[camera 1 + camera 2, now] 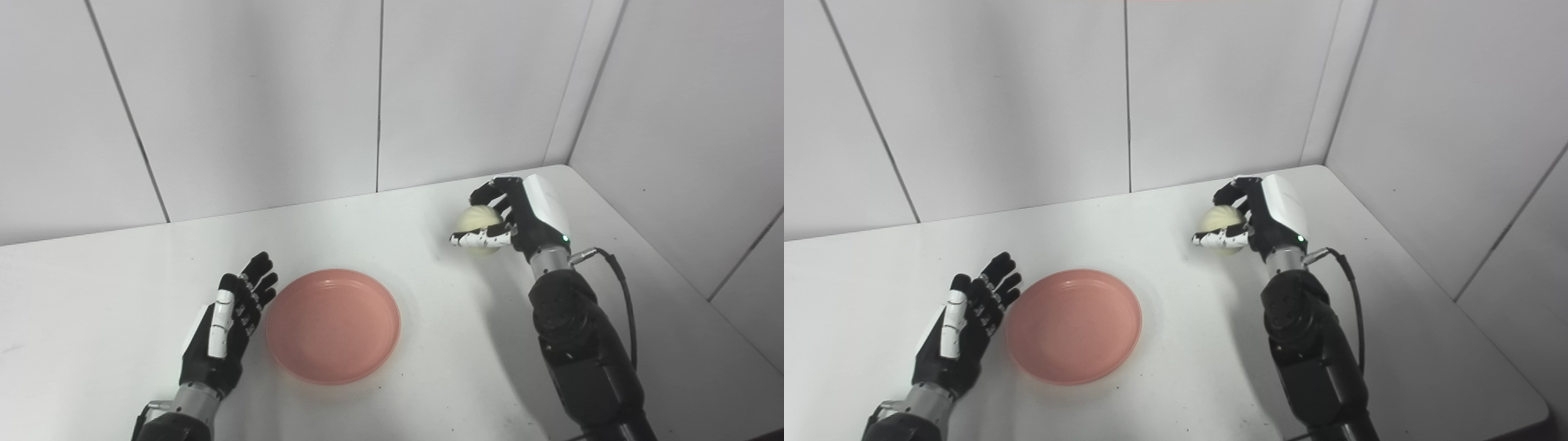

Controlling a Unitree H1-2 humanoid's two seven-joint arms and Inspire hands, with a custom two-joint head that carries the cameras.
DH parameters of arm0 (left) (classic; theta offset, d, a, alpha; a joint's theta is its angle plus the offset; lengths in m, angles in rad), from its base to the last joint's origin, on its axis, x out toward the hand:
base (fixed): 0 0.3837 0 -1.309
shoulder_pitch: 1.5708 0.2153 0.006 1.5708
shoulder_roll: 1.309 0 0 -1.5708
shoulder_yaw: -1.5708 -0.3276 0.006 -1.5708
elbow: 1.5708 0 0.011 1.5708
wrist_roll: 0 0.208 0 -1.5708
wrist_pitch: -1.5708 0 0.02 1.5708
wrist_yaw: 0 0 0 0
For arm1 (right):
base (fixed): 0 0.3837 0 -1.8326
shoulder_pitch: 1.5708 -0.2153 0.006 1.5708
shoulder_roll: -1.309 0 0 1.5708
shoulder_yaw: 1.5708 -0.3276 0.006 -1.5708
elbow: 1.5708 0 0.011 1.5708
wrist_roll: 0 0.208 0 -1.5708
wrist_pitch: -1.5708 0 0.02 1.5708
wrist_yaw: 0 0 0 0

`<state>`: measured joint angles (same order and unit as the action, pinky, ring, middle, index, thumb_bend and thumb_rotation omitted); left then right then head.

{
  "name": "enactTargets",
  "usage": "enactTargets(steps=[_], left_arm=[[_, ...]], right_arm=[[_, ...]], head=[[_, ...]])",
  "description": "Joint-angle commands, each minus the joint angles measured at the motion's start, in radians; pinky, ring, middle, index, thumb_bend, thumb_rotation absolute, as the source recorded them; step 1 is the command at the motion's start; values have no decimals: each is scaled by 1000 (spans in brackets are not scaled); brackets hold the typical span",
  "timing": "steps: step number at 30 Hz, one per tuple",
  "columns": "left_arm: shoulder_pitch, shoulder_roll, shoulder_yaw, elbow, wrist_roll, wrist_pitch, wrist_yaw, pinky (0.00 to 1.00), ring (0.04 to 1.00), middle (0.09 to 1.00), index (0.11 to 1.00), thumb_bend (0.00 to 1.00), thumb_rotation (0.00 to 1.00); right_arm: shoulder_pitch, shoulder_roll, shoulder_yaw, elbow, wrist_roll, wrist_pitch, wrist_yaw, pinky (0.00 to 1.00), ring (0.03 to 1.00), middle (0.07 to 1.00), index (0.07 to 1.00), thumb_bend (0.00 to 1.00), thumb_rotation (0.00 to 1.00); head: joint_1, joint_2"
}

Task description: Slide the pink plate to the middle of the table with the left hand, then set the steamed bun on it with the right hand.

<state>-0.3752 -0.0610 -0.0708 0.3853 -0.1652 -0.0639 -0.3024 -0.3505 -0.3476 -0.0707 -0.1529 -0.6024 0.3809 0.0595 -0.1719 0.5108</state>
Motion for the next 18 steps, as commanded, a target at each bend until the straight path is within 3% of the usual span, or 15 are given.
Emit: enactTargets(steps=[1,3,6,9,10,12,18], left_arm=[[38,-33,-8,66,2,-32,13,970,949,957,873,697,983],[36,-42,-8,71,4,-33,18,968,949,958,872,691,980],[34,-51,-14,75,14,-33,28,974,952,962,874,690,984],[33,-64,-17,75,23,-27,40,975,953,963,873,693,985],[34,-70,-19,69,27,-23,46,978,956,965,874,689,985],[34,-78,-23,63,35,-21,57,982,961,970,878,675,992],[26,-97,-27,70,53,-33,89,971,957,965,871,656,993]], right_arm=[[-10,-2,18,-48,28,-50,6,251,447,540,443,510,0],[2,12,58,-68,39,-61,13,238,432,504,473,513,0],[16,21,128,-79,38,-97,17,439,458,497,476,513,0],[21,38,181,-86,38,-106,28,544,480,487,477,513,0],[23,48,195,-79,52,-125,30,432,451,511,457,511,0],[28,58,224,-50,66,-157,34,320,413,529,465,509,0],[36,76,265,49,88,-298,0,334,410,527,478,510,0]], head=[[18,1],[37,-1],[64,0],[116,9],[128,11],[163,17],[235,34]])
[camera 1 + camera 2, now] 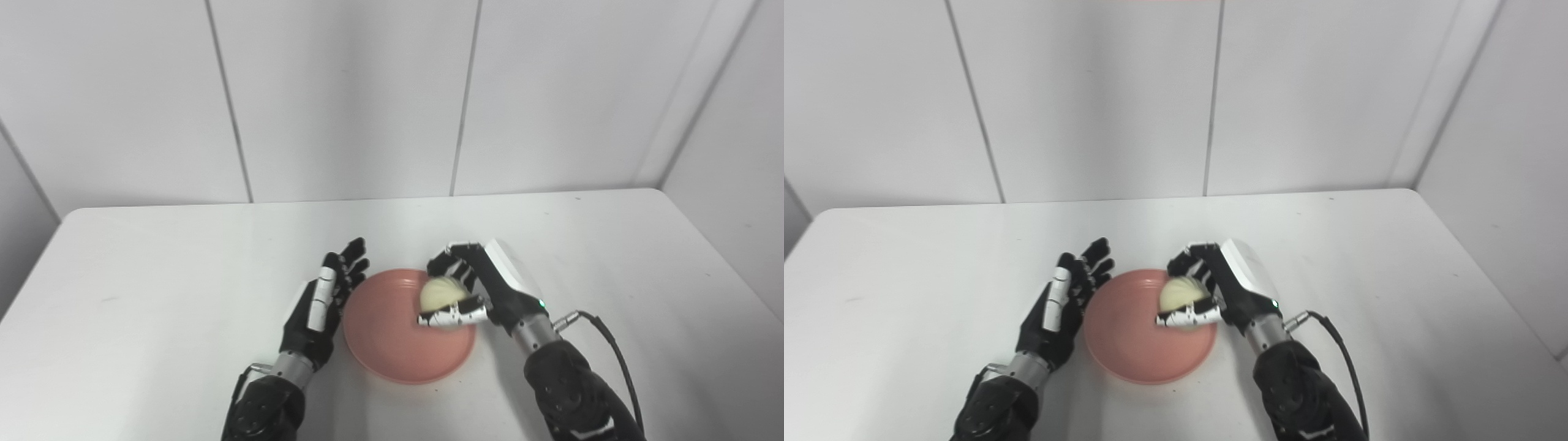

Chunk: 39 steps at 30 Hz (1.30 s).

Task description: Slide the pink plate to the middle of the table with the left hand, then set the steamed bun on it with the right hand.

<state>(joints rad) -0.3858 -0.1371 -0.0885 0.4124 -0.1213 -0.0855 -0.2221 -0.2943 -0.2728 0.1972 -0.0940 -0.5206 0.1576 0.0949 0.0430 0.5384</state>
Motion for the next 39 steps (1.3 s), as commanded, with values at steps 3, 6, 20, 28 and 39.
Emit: enactTargets(steps=[3,6,20,28,39], left_arm=[[31,-30,-11,50,12,-18,21,969,954,961,869,660,982],[22,-36,-11,66,14,-28,26,972,951,956,866,663,978],[26,-21,-5,57,15,-22,11,959,948,953,863,662,1000],[33,-9,2,43,-4,-16,0,979,961,959,865,650,995],[43,15,4,21,-17,-14,-9,1000,979,979,885,642,1000]], right_arm=[[-13,11,7,12,17,-111,-33,287,426,512,478,511,0],[-3,12,20,29,14,-145,-35,366,420,526,478,510,0],[7,27,76,114,-85,-277,-128,600,683,691,492,497,106],[7,13,85,35,-90,-237,-51,973,980,976,932,549,513],[8,19,57,85,-132,-306,-129,998,1000,1000,999,630,845]], head=[[78,12],[114,16],[105,17],[76,17],[53,25]])
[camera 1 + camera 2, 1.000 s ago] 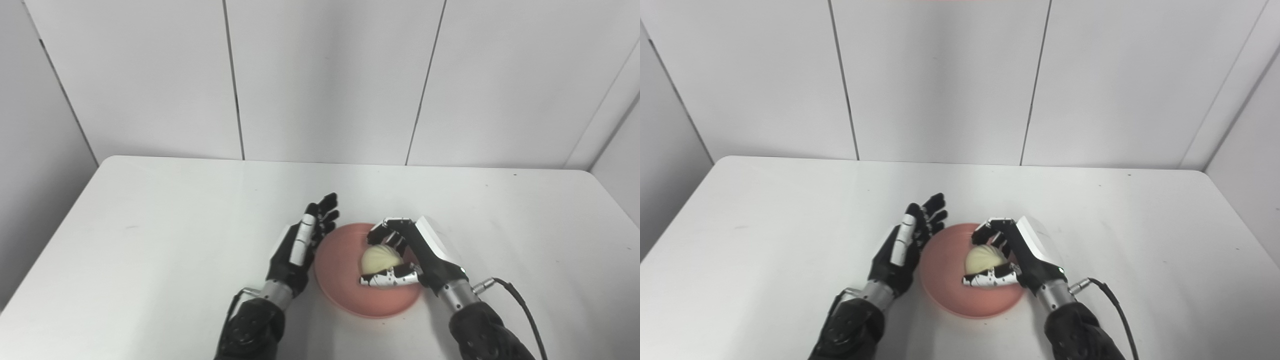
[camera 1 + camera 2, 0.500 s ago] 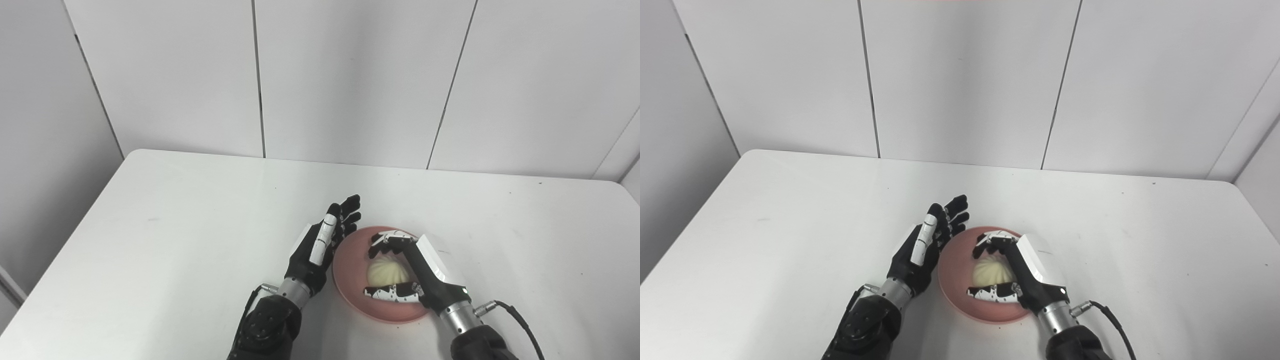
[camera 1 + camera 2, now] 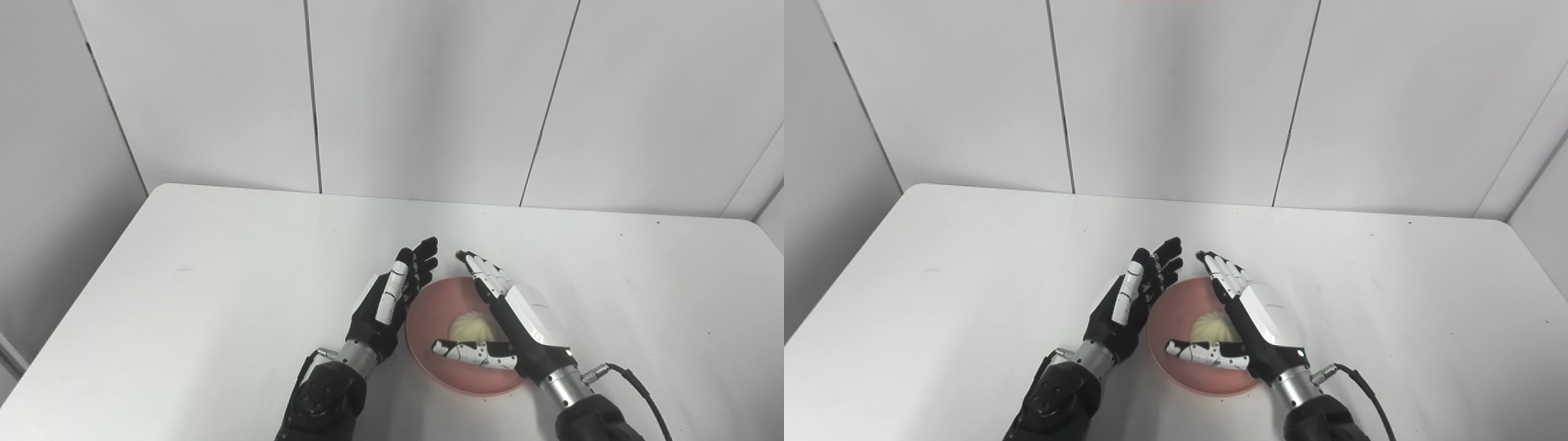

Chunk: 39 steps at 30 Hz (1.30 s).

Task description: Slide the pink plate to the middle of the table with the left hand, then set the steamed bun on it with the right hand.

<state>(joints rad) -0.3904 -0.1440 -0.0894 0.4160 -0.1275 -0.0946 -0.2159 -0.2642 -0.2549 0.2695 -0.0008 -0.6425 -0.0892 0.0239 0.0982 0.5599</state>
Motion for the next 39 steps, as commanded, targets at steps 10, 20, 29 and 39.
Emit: enactTargets(steps=[10,20,29,39], left_arm=[[71,21,25,-41,-20,30,2,1000,1000,1000,981,681,941],[84,24,41,-63,-3,3,35,1000,1000,1000,998,670,877],[97,57,24,-88,50,-17,57,1000,1000,1000,1000,665,952],[104,66,15,-82,146,-62,143,1000,1000,1000,1000,667,1000]], right_arm=[[-3,68,-137,90,179,-177,-195,988,1000,1000,1000,595,854],[6,122,-217,78,465,-144,-112,1000,1000,1000,1000,577,995],[5,173,-282,73,617,-34,-84,1000,1000,1000,1000,588,917],[7,195,-314,29,733,97,-46,1000,998,999,1000,623,887]], head=[[-53,18],[-99,21],[-155,31],[-157,39]])
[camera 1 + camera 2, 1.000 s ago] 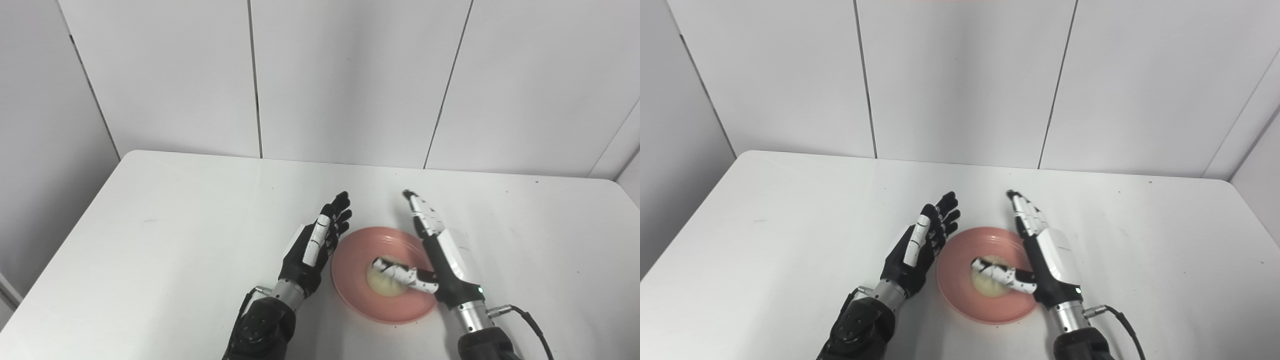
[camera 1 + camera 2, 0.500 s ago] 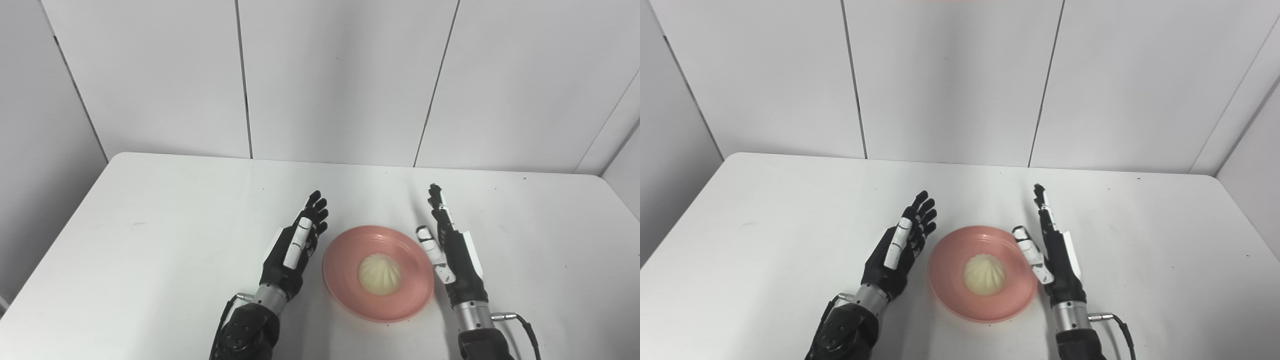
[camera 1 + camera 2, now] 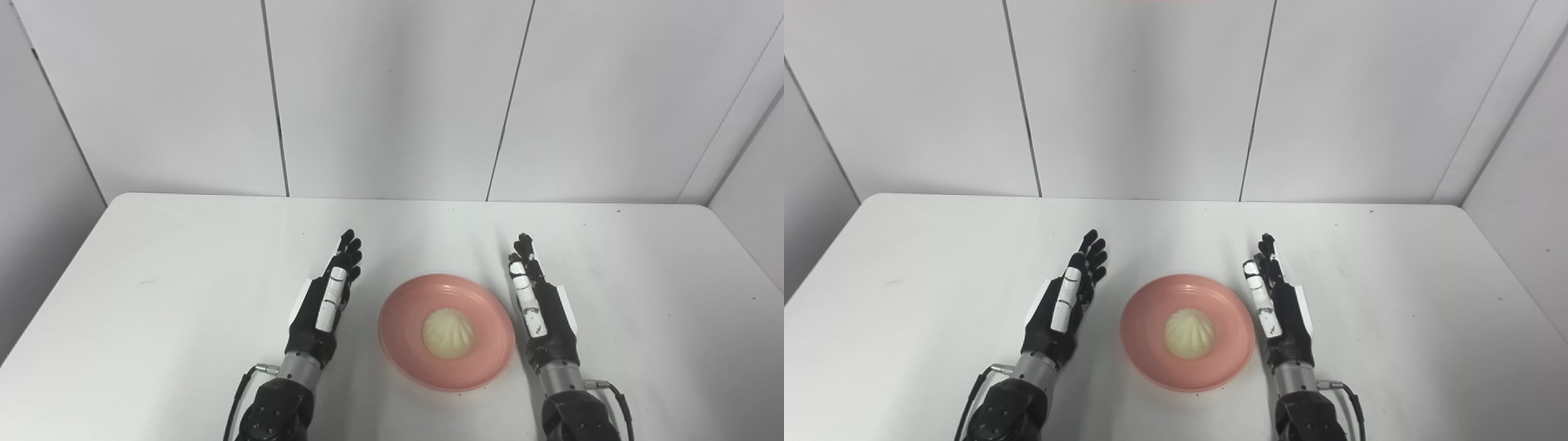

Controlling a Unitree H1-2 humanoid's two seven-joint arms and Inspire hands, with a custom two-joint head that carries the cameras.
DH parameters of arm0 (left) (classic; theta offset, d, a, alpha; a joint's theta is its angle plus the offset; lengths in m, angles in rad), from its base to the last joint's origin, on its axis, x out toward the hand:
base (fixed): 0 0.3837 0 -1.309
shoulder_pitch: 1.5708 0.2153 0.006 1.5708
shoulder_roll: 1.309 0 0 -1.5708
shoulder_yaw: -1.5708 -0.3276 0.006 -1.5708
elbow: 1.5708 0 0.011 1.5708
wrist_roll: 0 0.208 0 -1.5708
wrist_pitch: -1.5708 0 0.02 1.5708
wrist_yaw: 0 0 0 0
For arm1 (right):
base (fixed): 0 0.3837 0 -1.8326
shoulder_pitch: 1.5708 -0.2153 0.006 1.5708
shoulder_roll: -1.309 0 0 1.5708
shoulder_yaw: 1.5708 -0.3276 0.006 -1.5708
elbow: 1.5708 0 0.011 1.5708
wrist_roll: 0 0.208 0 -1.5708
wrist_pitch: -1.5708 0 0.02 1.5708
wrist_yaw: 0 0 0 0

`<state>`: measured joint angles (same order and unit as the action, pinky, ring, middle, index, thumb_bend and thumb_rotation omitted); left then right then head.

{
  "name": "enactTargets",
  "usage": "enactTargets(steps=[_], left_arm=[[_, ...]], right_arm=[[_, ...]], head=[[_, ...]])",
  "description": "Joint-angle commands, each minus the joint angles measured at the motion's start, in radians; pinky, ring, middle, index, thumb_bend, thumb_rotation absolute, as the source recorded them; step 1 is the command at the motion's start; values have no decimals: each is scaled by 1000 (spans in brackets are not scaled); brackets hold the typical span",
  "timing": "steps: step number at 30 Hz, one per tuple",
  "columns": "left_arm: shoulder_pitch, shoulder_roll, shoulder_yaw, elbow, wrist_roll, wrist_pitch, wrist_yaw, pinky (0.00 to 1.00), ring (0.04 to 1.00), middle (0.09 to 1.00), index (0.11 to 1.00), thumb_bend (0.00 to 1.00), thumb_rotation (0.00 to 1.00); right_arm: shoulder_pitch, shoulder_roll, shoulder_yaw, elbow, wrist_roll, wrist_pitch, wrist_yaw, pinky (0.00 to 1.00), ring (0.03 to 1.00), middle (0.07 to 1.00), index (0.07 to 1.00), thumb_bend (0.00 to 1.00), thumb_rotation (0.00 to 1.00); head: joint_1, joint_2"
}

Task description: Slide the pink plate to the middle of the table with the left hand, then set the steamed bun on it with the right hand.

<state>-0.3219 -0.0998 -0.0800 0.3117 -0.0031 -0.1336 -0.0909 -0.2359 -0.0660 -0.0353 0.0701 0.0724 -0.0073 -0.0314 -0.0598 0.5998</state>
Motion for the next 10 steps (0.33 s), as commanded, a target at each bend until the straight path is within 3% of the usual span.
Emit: enactTargets(steps=[1,6,10], left_arm=[[36,21,3,16,24,-2,19,1000,1000,1000,1000,678,1000],[39,16,-6,-13,45,51,34,1000,1000,1000,1000,673,1000],[39,2,3,-3,35,49,48,1000,1000,1000,1000,667,1000]], right_arm=[[-19,4,-11,-45,24,24,13,1000,994,997,999,619,884],[-8,-6,-22,-49,56,41,36,1000,978,977,987,645,884],[0,-9,-24,-50,71,50,44,1000,981,980,987,662,881]], head=[[22,-1],[52,-3],[59,-16]])
